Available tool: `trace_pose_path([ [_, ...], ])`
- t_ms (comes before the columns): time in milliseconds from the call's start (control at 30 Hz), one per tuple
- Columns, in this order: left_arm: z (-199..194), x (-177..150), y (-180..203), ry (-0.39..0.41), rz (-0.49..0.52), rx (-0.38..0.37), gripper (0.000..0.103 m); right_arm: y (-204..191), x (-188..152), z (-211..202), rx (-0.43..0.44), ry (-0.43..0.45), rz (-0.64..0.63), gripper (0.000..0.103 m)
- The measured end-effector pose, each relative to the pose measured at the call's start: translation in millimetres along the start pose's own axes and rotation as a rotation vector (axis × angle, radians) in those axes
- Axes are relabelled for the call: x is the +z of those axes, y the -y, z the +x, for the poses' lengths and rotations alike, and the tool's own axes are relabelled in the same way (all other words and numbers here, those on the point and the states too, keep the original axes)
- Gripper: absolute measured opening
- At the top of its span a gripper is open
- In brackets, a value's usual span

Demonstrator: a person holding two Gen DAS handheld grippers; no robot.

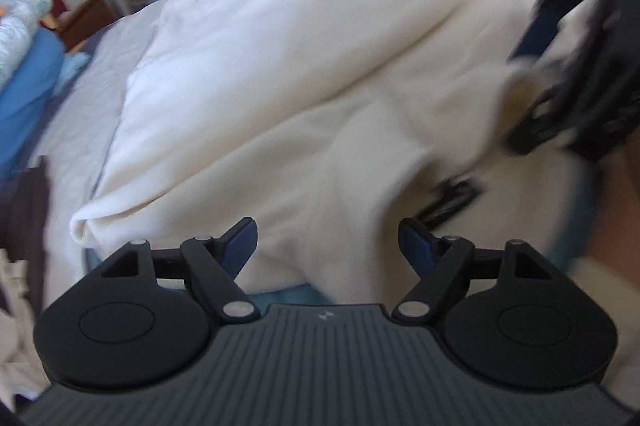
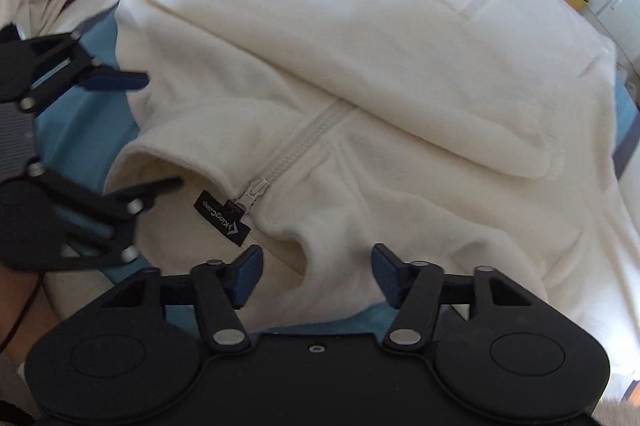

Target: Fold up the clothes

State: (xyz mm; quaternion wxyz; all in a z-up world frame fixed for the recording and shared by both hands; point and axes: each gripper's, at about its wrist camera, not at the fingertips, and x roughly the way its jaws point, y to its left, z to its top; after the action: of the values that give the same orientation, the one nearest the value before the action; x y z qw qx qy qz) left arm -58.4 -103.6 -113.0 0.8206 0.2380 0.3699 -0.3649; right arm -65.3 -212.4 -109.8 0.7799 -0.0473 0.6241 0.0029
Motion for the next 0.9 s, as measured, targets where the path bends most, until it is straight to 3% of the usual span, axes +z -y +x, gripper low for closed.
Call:
trace_pose_path([
  [33,4.7,-0.4,1.0,-0.014,0.001,0.01,0.061,-3.0,3.0,3.1,-0.015,-0.016,-0.028,0.037],
  [67,9.4,-0.9,2.0,-0.028,0.003,0.02,0.024,-6.7,5.8,5.5,-0.035,-0.03,-0.063,0.028],
  [100,14.2,-1.3,3.0,-0.042,0.004,0.03,0.009,-6.5,7.1,4.8,-0.019,-0.032,-0.084,0.016],
  [233,-7.5,-3.2,-1.7,-0.021,-0.023,0.045,0.008,1.5,7.0,-10.4,0.144,-0.043,-0.132,0.011],
  [367,-45.2,-7.9,0.7,0.011,-0.027,0.029,0.008,-2.5,-1.5,-29.3,0.249,-0.136,-0.226,0.011],
  [433,-39.6,-16.9,0.4,-0.042,-0.063,0.014,0.008,-3.0,-2.9,-26.8,0.325,-0.201,-0.241,0.011],
  [533,-3.4,-37.5,2.9,-0.183,-0.093,-0.013,0.007,-7.7,-3.8,-1.1,0.361,-0.292,-0.269,0.011],
  [600,1.5,-38.1,3.3,-0.208,-0.088,-0.021,0.007,-8.4,-2.8,17.8,0.383,-0.341,-0.273,0.011],
  [733,9.3,-37.9,4.1,-0.25,-0.077,-0.037,0.007,2.8,-2.6,28.7,0.438,-0.354,-0.252,0.012],
  [833,10.5,-32.2,6.6,-0.268,-0.057,-0.039,0.009,6.8,-3.9,21.3,0.473,-0.316,-0.25,0.022],
  [900,3.1,-27.2,1.1,-0.254,-0.071,-0.08,0.017,14.3,-4.8,11.7,0.514,-0.262,-0.223,0.027],
])
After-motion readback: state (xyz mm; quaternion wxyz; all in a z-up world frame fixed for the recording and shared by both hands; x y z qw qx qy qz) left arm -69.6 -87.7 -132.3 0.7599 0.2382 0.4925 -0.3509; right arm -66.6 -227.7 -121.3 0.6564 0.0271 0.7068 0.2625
